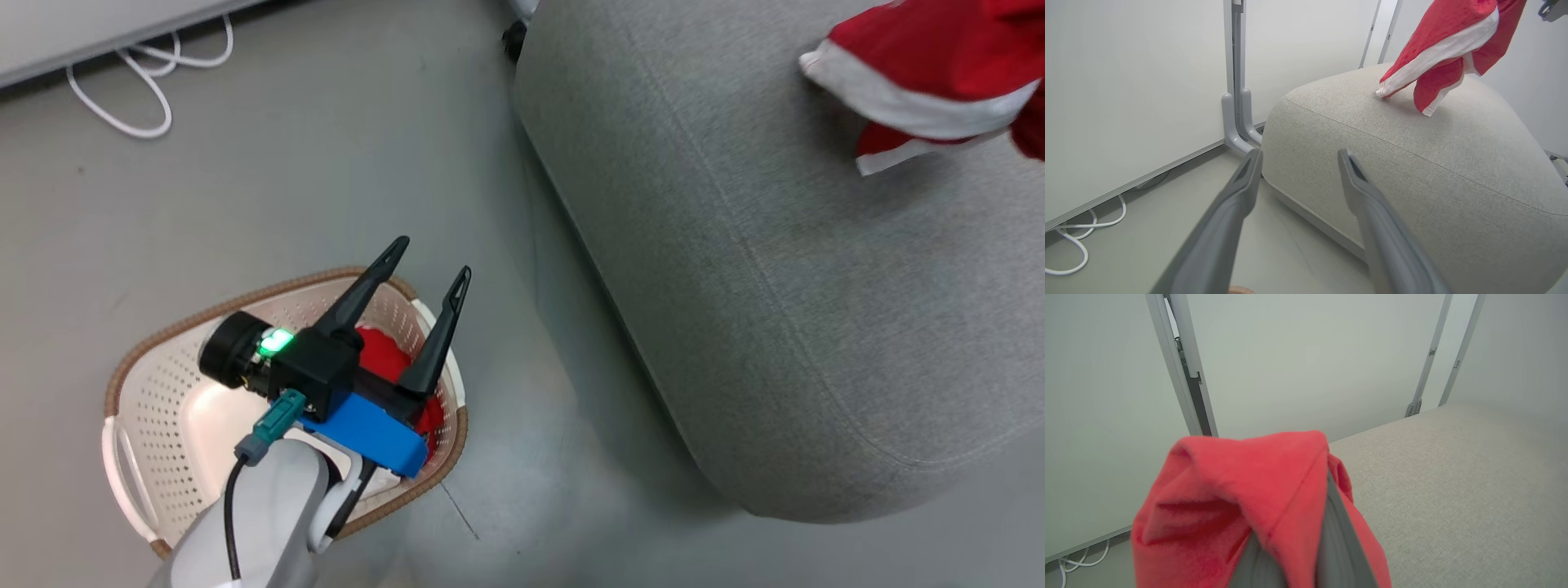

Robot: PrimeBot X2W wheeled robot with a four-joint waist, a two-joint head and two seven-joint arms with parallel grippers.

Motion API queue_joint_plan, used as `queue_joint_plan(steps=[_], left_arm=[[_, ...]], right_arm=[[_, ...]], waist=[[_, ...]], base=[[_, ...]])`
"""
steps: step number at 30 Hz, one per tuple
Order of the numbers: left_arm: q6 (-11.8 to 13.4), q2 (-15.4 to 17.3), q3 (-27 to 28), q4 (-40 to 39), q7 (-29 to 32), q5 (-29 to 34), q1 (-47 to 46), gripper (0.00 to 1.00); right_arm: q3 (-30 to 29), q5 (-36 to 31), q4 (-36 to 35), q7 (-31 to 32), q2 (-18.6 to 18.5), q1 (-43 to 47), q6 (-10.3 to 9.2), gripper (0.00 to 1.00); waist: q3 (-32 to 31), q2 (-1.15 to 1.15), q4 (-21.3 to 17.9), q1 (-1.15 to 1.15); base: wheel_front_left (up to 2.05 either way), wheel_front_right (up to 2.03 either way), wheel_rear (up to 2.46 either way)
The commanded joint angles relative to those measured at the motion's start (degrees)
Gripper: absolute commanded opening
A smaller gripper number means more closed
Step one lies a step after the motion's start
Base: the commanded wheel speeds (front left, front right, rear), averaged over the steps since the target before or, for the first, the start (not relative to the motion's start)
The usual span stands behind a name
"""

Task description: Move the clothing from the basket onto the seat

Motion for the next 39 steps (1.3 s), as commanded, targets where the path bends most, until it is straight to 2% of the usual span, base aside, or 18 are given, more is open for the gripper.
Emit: queue_joint_plan(steps=[1, 9, 16, 17, 19, 27, 33, 39], left_arm=[[-0.1, 0.7, -0.2, -0.6, -0.3, 0.2, -1.6, 1.0], [-0.1, 5.3, -1.3, -4.2, -0.3, -1.0, -6.4, 1.0], [-0.1, 5.9, -0.9, -5.8, -0.3, -1.1, -7.3, 1.0], [-0.1, 5.7, -0.9, -5.7, -0.3, -1.2, -7.3, 1.0], [-0.1, 5.1, -1.0, -5.4, -0.3, -1.4, -7.2, 1.0], [-0.1, 2.6, -1.8, -4.0, -0.3, -2.6, -6.6, 1.0], [-0.1, -0.1, -2.2, -2.4, -0.3, -4.2, -4.1, 1.0], [-0.1, -3.4, -0.7, -0.1, -0.3, -6.2, 1.3, 1.0]], right_arm=[[-1.1, -0.4, 0.6, -0.8, -0.7, -1.2, 0.03, 0.0], [-9.3, 1.5, 5.8, -4.7, -4.3, -1.9, 0.03, 0.0], [-10.4, 1.1, 11.6, -8.3, -3.8, -1.8, 0.02, 0.0], [-10.3, 0.9, 12.2, -8.6, -3.7, -2.0, 0.02, 0.21], [-10.3, 0.7, 13.4, -9.1, -3.7, -2.4, 0.02, 1.0], [-7.9, -1.0, 16.6, -10.0, -4.7, -3.0, 0.03, 1.0], [-4.8, -1.2, 16.3, -9.9, -5.6, 1.6, 0.02, 1.0], [-1.2, -1.9, 13.2, -8.7, -6.4, 9.1, 0.02, 1.0]], waist=[[6.6, 0.0, 3.2, -0.01], [13.7, 0.0, 6.1, -0.01], [15.0, 0.0, 7.0, -0.01], [14.9, 0.0, 7.1, -0.01], [14.6, 0.0, 7.3, -0.01], [10.5, 0.0, 8.1, -0.01], [4.2, 0.0, 9.2, -0.01], [-5.4, 0.0, 10.3, -0.01]], base=[[0.0, 0.0, 0.0], [0.0, 0.0, 0.0], [0.0, 0.0, 0.0], [0.0, 0.0, 0.0], [0.0, 0.0, 0.0], [0.0, 0.0, 0.0], [0.0, 0.0, 0.0], [0.0, 0.0, 0.0]])
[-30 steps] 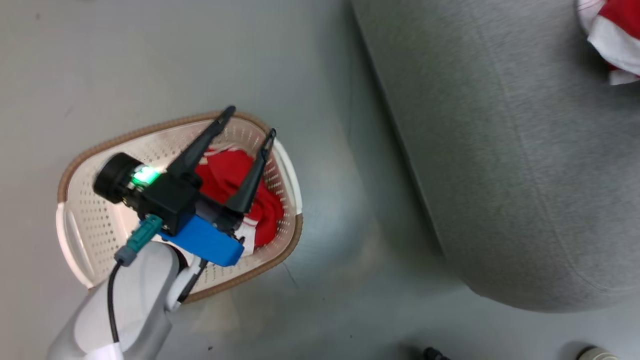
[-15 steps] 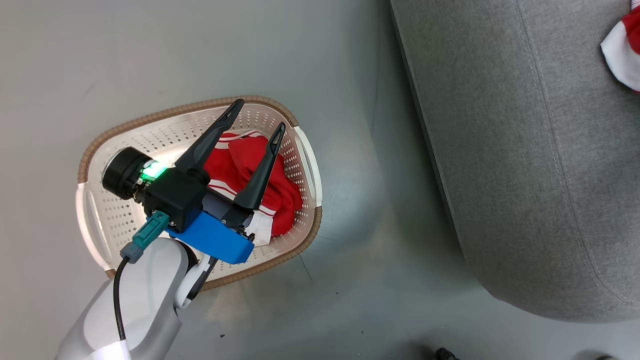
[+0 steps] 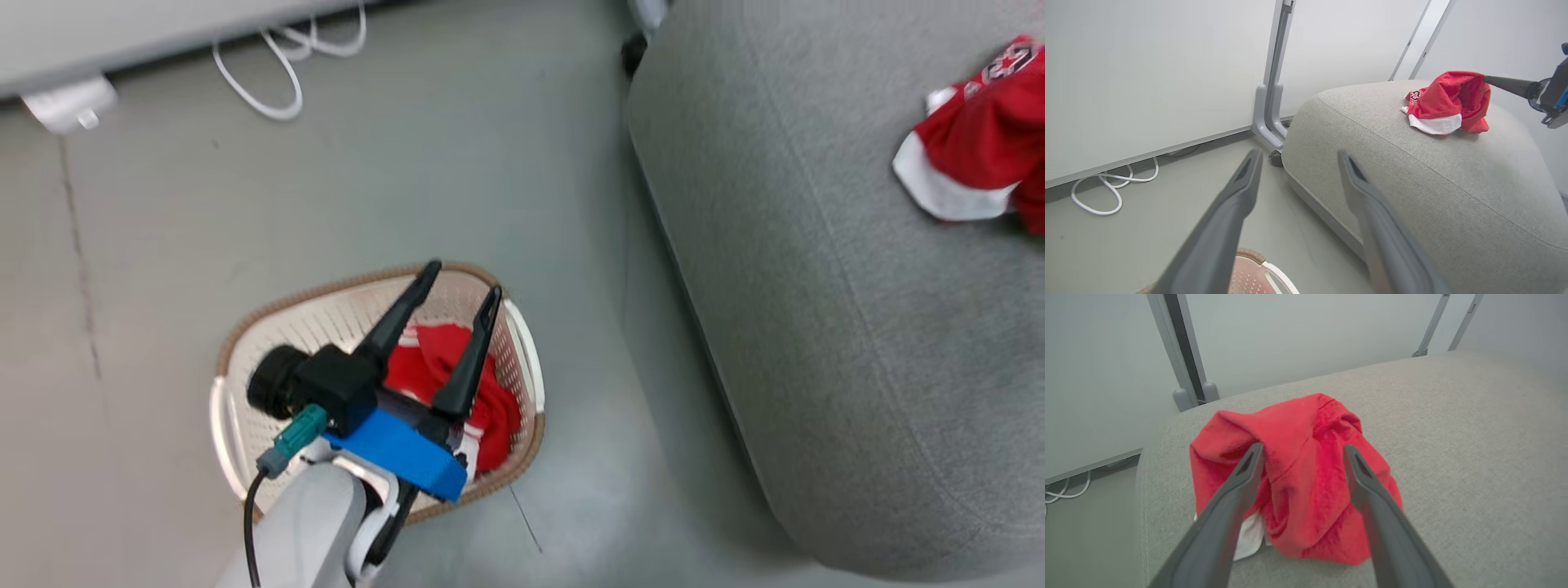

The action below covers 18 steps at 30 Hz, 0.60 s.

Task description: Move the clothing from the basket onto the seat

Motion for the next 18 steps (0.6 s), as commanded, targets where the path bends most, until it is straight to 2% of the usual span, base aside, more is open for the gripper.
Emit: queue_joint_plan(steps=[1, 8, 18], left_arm=[[-0.1, -0.2, 0.5, 0.1, -0.3, -0.3, 0.6, 1.0], [-0.1, -3.0, 4.5, 1.8, -0.3, -0.4, 6.9, 1.0], [-0.1, -4.4, 10.4, 3.5, -0.3, 0.6, 14.1, 1.0]], right_arm=[[0.0, 0.0, -0.4, 0.0, -0.7, 1.3, 0.01, 1.0], [0.7, -2.5, -9.2, 2.0, 1.9, 12.2, 0.02, 1.0], [-0.9, -5.2, -28.3, 7.5, 9.7, 29.4, 0.02, 1.0]], waist=[[-5.5, 0.0, 1.2, 0.0], [-13.6, 0.0, 3.6, 0.0], [-21.5, 0.0, 8.6, 0.0]], base=[[0.0, 0.0, 0.0], [0.0, 0.0, 0.0], [0.0, 0.0, 0.0]])
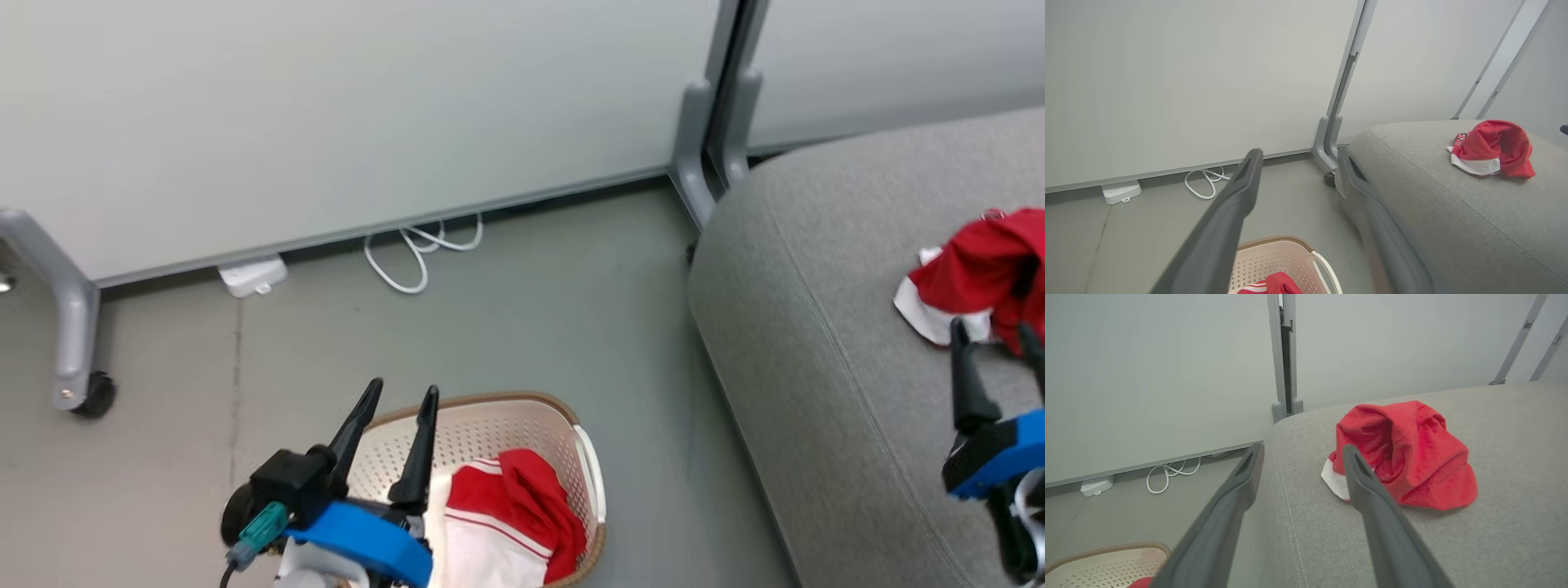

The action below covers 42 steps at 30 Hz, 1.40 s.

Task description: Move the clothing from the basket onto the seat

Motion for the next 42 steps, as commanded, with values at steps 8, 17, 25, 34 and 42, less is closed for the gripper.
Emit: queue_joint_plan(steps=[8, 17, 25, 34, 42], left_arm=[[-0.1, -0.5, 6.7, 0.7, -0.3, 1.9, 4.6, 1.0], [-0.1, -1.2, 11.4, 0.7, -0.2, 3.4, 6.9, 1.0], [-0.1, -1.4, 12.6, 0.9, -0.2, 4.1, 8.0, 1.0], [-0.1, -1.8, 12.3, 0.8, -0.2, 4.5, 8.3, 1.0], [-0.1, -1.7, 11.5, 1.2, -0.2, 4.2, 7.8, 1.0]], right_arm=[[3.3, -4.0, -13.9, 1.7, 5.7, 9.7, 0.02, 1.0], [7.6, -5.2, -19.2, 3.0, 9.2, 15.3, 0.02, 1.0], [9.5, -5.3, -18.8, 3.4, 10.0, 17.1, 0.03, 1.0], [10.1, -4.7, -19.1, 3.9, 9.9, 16.4, 0.03, 1.0], [10.3, -4.3, -19.6, 4.1, 10.0, 16.0, 0.03, 1.0]], waist=[[-5.6, 0.0, 4.5, 0.02], [-6.9, 0.0, 6.8, 0.02], [-6.9, 0.0, 7.2, 0.02], [-6.5, 0.0, 6.8, 0.02], [-5.4, 0.0, 6.2, 0.02]], base=[[0.0, 0.0, 0.0], [0.0, 0.0, 0.0], [0.0, 0.0, 0.0], [0.0, 0.0, 0.0], [0.0, 0.0, 0.0]])
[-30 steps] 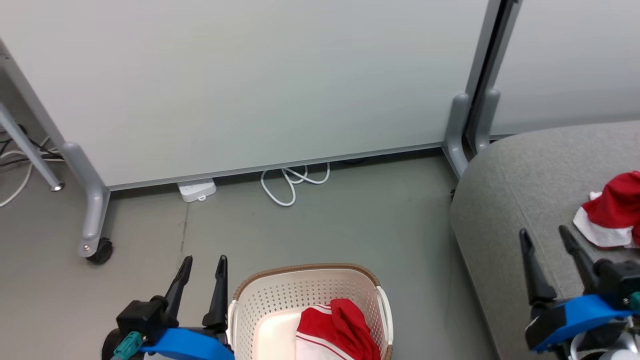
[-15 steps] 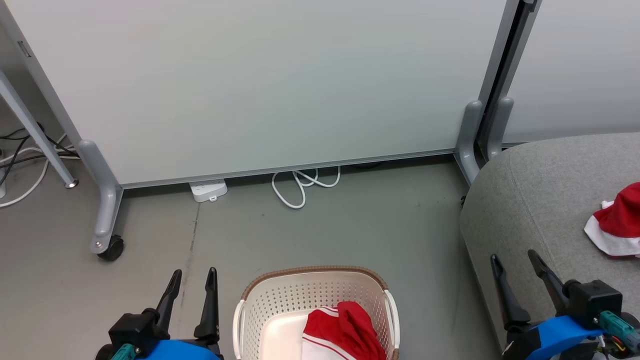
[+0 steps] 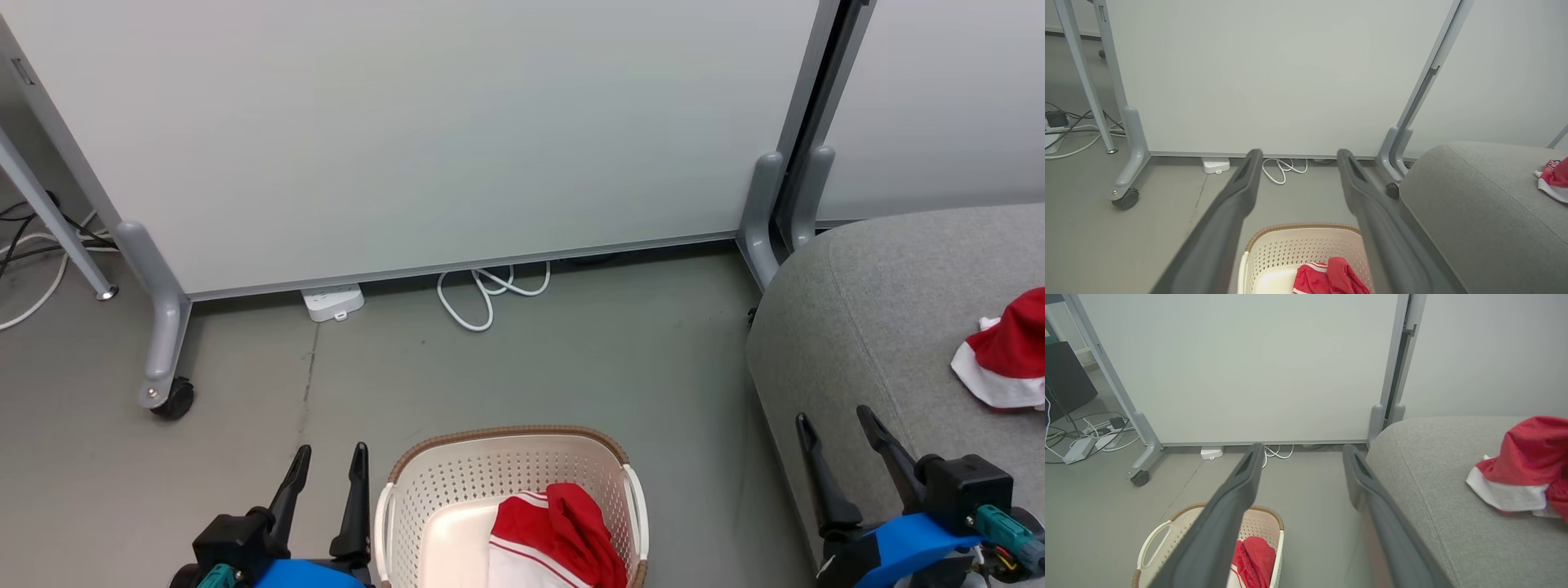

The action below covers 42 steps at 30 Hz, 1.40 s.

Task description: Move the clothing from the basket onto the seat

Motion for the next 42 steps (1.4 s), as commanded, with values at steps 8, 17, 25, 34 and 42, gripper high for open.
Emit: queue_joint_plan(steps=[8, 17, 25, 34, 42], left_arm=[[-0.1, 1.5, -2.7, -0.2, -0.2, 0.5, -5.8, 1.0], [-0.1, 3.8, -6.0, 1.4, -0.2, 0.4, -15.9, 1.0], [-0.1, 10.7, -16.9, 9.5, 0.1, -0.7, -28.7, 1.0], [-0.1, 14.3, -26.5, 18.4, 1.8, -4.6, -38.5, 1.0], [-0.1, 16.3, -31.1, 24.5, 3.7, -7.8, -41.1, 1.0]], right_arm=[[0.5, 0.2, -3.3, -0.8, -0.3, -4.8, 0.03, 1.0], [2.2, 0.6, -5.5, -2.5, -1.0, -14.6, 0.03, 1.0], [6.1, 0.8, -3.9, -5.8, -0.8, -25.5, 0.02, 1.0], [10.2, 2.8, 1.4, -10.4, 0.8, -31.3, 0.03, 1.0], [14.2, 4.6, 6.0, -13.6, 1.5, -34.2, 0.02, 1.0]], waist=[[9.9, 0.0, -2.9, 0.0], [26.0, 0.0, -7.9, 0.0], [39.8, 0.0, -14.0, 0.0], [47.9, 0.0, -19.2, 0.0], [51.0, 0.0, -23.4, 0.0]], base=[[0.0, 0.0, 0.0], [0.0, 0.0, 0.0], [0.0, 0.0, 0.0], [0.0, 0.0, 0.0], [0.0, 0.0, 0.0]])
